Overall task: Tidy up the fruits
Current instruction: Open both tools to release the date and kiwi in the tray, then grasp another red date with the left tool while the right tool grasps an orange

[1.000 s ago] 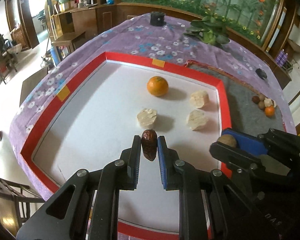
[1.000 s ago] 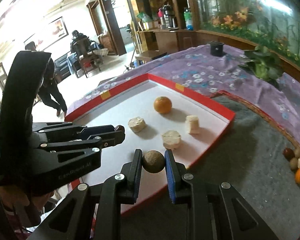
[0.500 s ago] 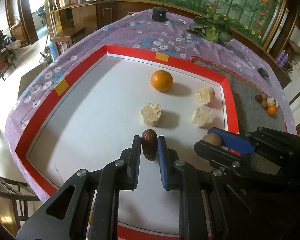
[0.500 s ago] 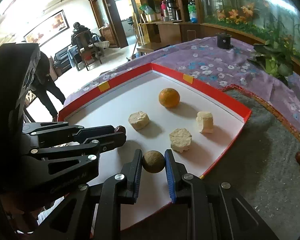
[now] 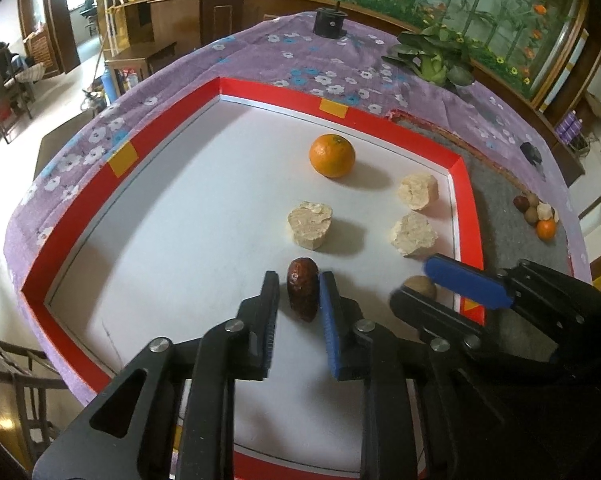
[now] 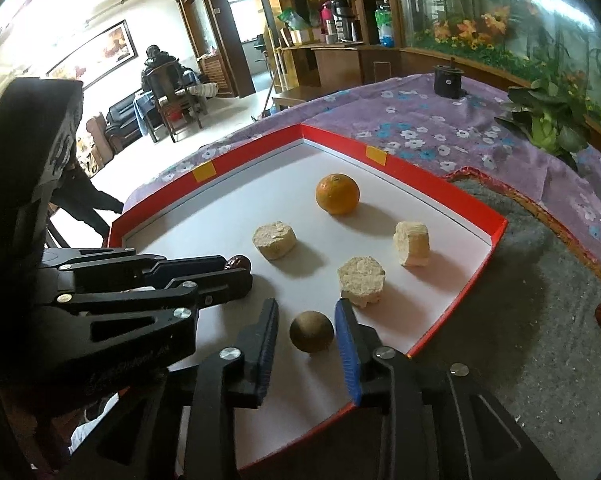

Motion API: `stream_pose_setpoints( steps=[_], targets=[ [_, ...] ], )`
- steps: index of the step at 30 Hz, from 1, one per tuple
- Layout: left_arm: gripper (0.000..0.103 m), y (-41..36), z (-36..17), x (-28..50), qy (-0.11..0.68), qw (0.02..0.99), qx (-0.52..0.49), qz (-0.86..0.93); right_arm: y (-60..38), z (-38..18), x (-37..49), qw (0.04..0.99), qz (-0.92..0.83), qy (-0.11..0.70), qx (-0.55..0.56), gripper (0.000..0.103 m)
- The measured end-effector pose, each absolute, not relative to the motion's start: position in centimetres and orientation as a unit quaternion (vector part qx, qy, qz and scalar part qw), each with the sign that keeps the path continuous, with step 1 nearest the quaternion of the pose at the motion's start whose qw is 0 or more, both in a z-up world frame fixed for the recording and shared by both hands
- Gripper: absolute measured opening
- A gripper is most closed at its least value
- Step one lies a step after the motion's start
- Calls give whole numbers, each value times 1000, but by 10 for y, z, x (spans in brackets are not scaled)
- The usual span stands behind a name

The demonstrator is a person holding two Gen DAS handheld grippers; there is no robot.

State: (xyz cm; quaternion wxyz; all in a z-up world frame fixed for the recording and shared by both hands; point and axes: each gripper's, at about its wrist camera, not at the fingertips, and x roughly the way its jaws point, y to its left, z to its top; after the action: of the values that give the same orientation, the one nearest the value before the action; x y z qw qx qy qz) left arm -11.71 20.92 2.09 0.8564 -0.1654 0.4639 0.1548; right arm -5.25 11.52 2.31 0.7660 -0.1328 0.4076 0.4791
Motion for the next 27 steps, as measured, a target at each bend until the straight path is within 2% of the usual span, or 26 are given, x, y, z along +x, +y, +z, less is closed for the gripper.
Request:
stream_pose_setpoints(
  steps=[4,6,13,27],
  targets=[
    [50,207,28,-118,450,863,-161,162,102,33,-53,775,476,397,-122,34],
    [50,203,32,-118,445,866,-156,166,94,37,-52,778,475,396,-113,35],
    [50,179,42,-104,440,874,-137,153,49,54,-43,807,443,380,-93,49],
    [50,90,47,-47,466,877,-107,55,-79,43,-6,854,320,407,-56,52]
  ],
)
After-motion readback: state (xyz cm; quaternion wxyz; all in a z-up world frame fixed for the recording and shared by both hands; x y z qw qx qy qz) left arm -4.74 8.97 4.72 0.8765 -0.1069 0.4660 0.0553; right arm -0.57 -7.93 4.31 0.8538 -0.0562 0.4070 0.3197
